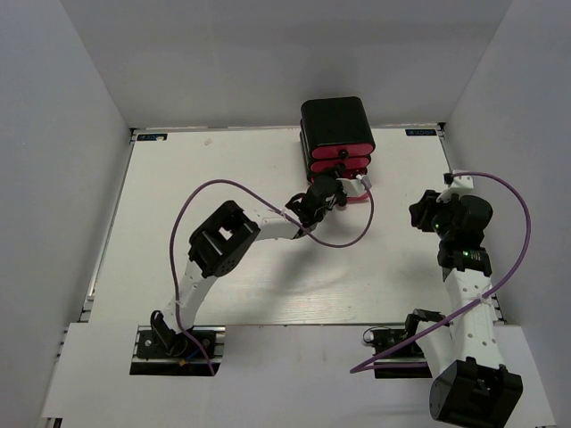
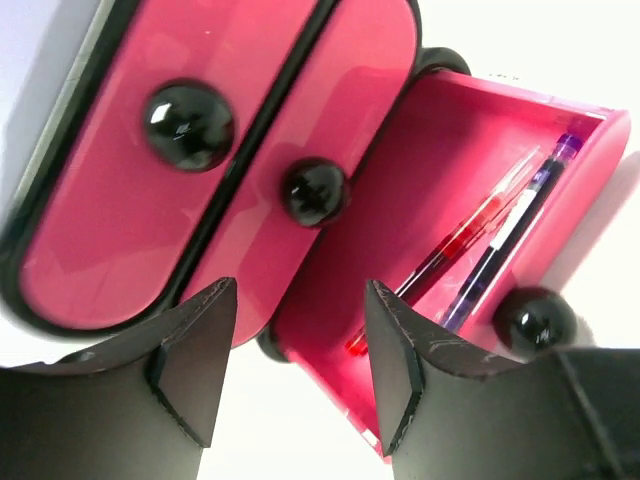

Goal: Sort the stationery into containers
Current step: Place the stationery into the container, then close the drawer

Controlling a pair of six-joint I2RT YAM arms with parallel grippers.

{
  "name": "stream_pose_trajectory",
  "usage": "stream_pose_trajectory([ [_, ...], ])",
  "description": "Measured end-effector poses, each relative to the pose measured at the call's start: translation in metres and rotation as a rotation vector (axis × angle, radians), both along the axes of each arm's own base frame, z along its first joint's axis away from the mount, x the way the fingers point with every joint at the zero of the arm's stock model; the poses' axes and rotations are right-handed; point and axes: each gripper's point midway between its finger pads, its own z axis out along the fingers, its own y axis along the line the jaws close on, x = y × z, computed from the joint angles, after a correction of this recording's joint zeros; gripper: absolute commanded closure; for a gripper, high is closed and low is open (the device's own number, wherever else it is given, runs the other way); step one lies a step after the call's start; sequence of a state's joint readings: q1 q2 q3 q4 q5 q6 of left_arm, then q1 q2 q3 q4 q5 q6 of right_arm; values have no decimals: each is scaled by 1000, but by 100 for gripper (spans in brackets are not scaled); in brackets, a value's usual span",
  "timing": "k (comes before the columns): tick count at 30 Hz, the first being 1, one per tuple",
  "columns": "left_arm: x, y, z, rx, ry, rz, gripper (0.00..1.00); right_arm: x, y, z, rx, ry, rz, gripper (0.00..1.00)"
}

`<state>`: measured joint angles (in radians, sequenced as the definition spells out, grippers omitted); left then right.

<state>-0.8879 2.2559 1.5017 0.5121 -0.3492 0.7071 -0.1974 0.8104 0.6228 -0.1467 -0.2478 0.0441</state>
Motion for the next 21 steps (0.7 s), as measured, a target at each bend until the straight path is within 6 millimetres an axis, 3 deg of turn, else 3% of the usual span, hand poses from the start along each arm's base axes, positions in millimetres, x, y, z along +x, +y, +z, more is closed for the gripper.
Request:
stream_pose_trajectory([
  [2, -4, 4, 7, -9, -9, 5, 36, 0, 3, -1, 0, -1, 18, 47],
  [5, -21, 14, 30, -46, -4, 2, 53, -2, 14, -4, 2, -8, 96, 43],
  [6, -27, 17, 43, -70, 1, 1, 72, -5, 22, -6, 4, -10, 150, 43],
  [9, -51, 31, 97, -213, 59, 4, 87, -11, 40, -13, 20, -6, 265, 43],
  [11, -71, 44, 137, -339, 131, 1, 88, -14, 52, -18, 32, 6, 346, 43],
  [12, -81, 51, 144, -390, 193, 13, 83, -15, 58, -21, 41, 14, 382, 43],
  [13, -92, 67, 174, -454, 189, 12, 73, -16, 64, -26, 52, 31, 420, 43],
  [14, -105, 83, 187, -509, 217, 21, 59, -17, 70, -31, 66, 52, 450, 43],
  [16, -134, 118, 194, -577, 281, 43, 28, -19, 83, -44, 94, 103, 503, 39],
  [18, -166, 156, 179, -621, 358, 83, 15, -21, 96, -55, 114, 155, 548, 34],
  [21, -210, 202, 135, -638, 468, 143, 10, -21, 118, -70, 133, 235, 615, 32],
])
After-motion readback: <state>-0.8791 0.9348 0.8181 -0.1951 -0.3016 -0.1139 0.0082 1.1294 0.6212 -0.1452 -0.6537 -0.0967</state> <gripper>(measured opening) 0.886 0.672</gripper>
